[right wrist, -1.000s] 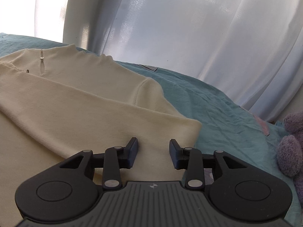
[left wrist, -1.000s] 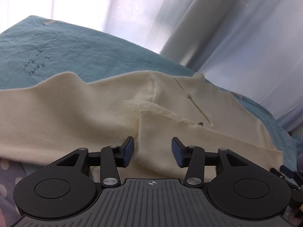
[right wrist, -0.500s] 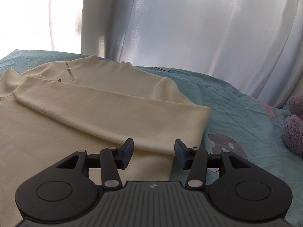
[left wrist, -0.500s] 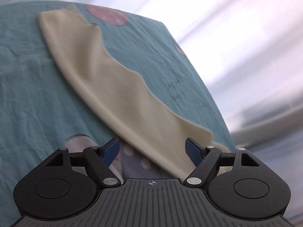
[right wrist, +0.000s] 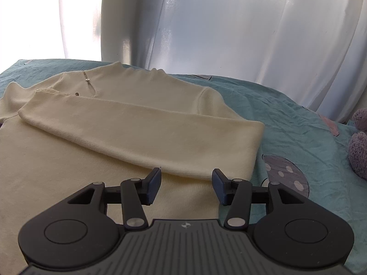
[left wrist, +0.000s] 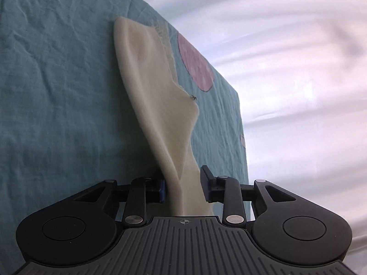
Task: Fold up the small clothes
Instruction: 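Grasp the cuff of the other sleeve with the left gripper and lift, then lay the held sleeve across the dress body and open the left gripper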
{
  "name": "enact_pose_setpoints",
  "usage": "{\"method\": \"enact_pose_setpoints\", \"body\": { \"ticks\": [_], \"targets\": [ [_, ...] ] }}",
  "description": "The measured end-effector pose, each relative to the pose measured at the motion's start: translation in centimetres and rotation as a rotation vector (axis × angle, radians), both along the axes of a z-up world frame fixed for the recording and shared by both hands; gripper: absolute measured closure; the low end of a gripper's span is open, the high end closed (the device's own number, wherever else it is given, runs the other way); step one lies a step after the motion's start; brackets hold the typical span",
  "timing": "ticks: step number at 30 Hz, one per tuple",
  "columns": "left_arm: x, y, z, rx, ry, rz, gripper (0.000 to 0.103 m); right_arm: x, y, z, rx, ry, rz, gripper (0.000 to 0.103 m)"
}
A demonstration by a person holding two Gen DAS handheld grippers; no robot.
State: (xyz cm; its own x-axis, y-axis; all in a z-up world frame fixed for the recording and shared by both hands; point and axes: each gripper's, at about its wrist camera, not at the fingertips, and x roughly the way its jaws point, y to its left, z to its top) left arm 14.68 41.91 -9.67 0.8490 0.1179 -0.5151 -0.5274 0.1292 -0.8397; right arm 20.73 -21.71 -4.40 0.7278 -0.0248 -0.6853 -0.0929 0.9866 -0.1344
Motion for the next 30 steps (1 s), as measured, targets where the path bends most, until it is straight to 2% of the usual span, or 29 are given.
{"method": "enact_pose_setpoints", "body": {
  "ticks": [2,9,13,14,16,20,22,24,27,28,30],
  "targets": [
    [0.3,0.8,-0.2,-0.01,0.002,0.012,0.079,0.0,-0.1,0.0,-0.002,0.003,-0.007,0.054],
    [1.1,3.5,-0.4,-0.048,-0.015,0.05,0.079,-0.1,-0.3,0.0,-0.01,0.016,-0.024,0.054],
    [2.8,4.0,-0.1,-0.042,0.032,0.062,0.091,-0.1,-0.3,-0.1,-0.01,0.022,-0.025,0.054],
    [3.2,3.8,0.5,-0.004,0.046,0.05,0.092,-0.1,-0.3,-0.2,-0.009,0.024,-0.026,0.054],
    [3.8,2.6,2.6,0.12,0.053,0.003,0.093,-0.1,-0.4,-0.2,-0.005,0.023,-0.03,0.054],
    [7.2,-3.8,9.0,0.415,0.018,-0.229,0.093,-0.1,-0.4,-0.2,0.005,0.021,-0.04,0.054],
    [9.3,-9.9,12.6,0.575,-0.018,-0.399,0.093,-0.2,-0.5,-0.2,0.016,0.018,-0.046,0.054],
    [11.0,-16.5,15.0,0.721,-0.053,-0.56,0.093,-0.2,-0.6,0.0,0.034,0.013,-0.054,0.054],
    [13.4,-26.8,16.1,0.88,-0.1,-0.773,0.091,-0.3,-0.8,0.3,0.068,0.001,-0.064,0.054],
    [14.1,-30.3,15.6,0.907,-0.112,-0.839,0.087,-0.4,-0.9,0.4,0.076,-0.002,-0.065,0.054],
    [14.9,-36.0,13.9,0.948,-0.107,-0.966,0.057,-0.7,-1.0,0.6,0.087,-0.009,-0.064,0.054]
  ]
}}
